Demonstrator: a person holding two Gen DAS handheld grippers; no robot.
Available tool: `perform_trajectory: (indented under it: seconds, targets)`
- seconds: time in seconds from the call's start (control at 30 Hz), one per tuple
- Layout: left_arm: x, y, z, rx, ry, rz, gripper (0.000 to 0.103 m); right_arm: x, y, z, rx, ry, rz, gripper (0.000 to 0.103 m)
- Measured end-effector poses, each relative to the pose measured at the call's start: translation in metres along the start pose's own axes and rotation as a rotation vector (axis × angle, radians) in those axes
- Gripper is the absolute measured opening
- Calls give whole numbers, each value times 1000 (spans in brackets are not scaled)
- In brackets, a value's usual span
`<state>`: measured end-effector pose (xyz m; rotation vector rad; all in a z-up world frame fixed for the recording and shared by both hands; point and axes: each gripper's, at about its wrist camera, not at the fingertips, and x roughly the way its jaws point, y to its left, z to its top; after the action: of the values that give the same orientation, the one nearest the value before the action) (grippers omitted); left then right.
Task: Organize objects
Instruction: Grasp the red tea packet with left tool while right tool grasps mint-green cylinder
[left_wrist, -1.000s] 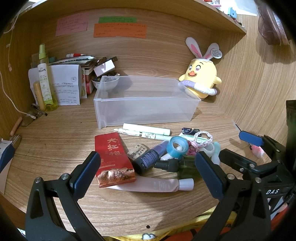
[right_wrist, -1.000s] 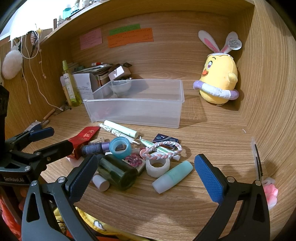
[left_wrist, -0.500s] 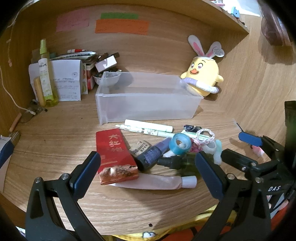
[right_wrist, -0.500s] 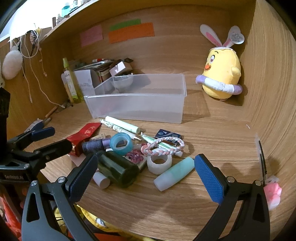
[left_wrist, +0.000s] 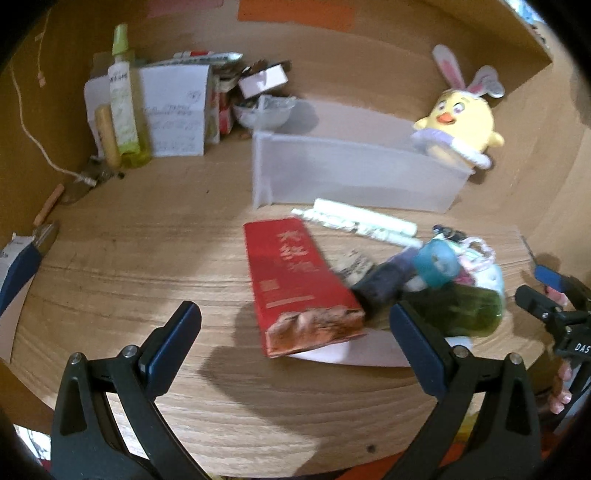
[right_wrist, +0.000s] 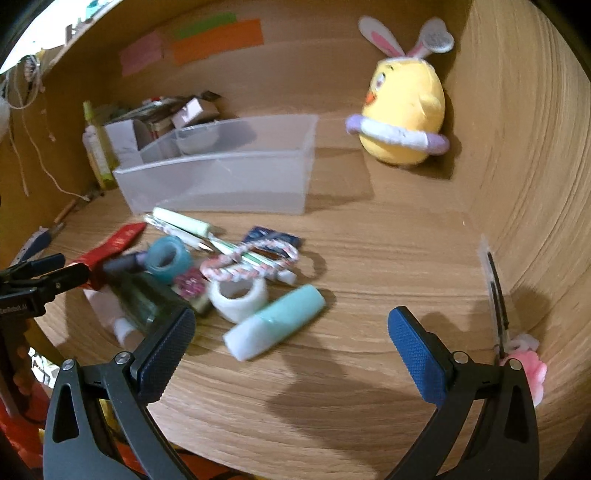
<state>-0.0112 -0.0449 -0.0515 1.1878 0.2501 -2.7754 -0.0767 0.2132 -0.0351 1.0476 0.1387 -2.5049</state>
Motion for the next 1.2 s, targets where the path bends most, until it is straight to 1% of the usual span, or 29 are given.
perform_trajectory:
  seconds: [0.2, 0.27, 0.33, 0.37, 0.43, 0.47, 0.5, 0.53, 0.57, 0.63, 0.7, 0.77, 0.8, 0.83, 0.87, 0.9, 0.93, 1.07, 1.2]
  targets:
    - [9, 2, 0, -10, -2, 40, 103, 14, -15, -3, 98, 25, 26, 102]
    - [11, 5, 0, -22, -4, 45, 103, 18, -16, -4, 114, 34, 35, 99]
    - [13, 9, -1, -41, -6, 50, 103, 22, -13, -5, 110, 47, 46, 92]
    - [14, 11, -1, -48, -6, 51, 103, 23, -10, -5, 98, 45, 41, 91]
    - [14, 16, -1, -61, -3, 46, 94, 25, -5, -6, 63, 45, 20, 83]
    - [15, 18, -1, -65, 4, 45, 87, 25, -3, -6, 42, 47, 7, 80]
    - [16, 19, -1, -68, 10, 45, 83, 26, -1, -5, 24, 50, 2, 74]
    - [16, 22, -2, -73, 13, 46, 83, 25, 0, -5, 10, 55, 1, 70]
    - [17, 24, -2, -79, 14, 45, 83, 25, 1, -6, 1, 57, 0, 68]
    - [16, 28, -2, -84, 4, 52, 83, 24, -2, -7, -7, 59, -9, 58]
    - [16, 30, -2, -87, 1, 51, 83, 22, -4, -7, -14, 59, -24, 50]
    - [18, 32, -1, -88, -5, 50, 82, 21, -7, -8, -10, 54, -33, 46]
    - [19, 31, 0, -87, -7, 48, 78, 21, -8, -8, -4, 49, -35, 43]
    - [20, 31, 1, -84, -12, 48, 76, 21, -9, -8, 2, 45, -36, 39]
    - [21, 30, 2, -81, -14, 46, 69, 22, -9, -7, 4, 40, -38, 36]
    - [21, 29, 3, -73, -18, 49, 60, 22, -8, -7, 1, 37, -45, 28]
    - [21, 29, 3, -70, -19, 50, 56, 23, -8, -7, -2, 34, -53, 23]
    - [17, 34, 1, -75, -27, 42, 56, 21, -13, -8, 17, 24, -51, 23]
    - [0, 43, -2, -88, -73, 74, 56, 15, -23, -7, 59, 8, -34, 23]
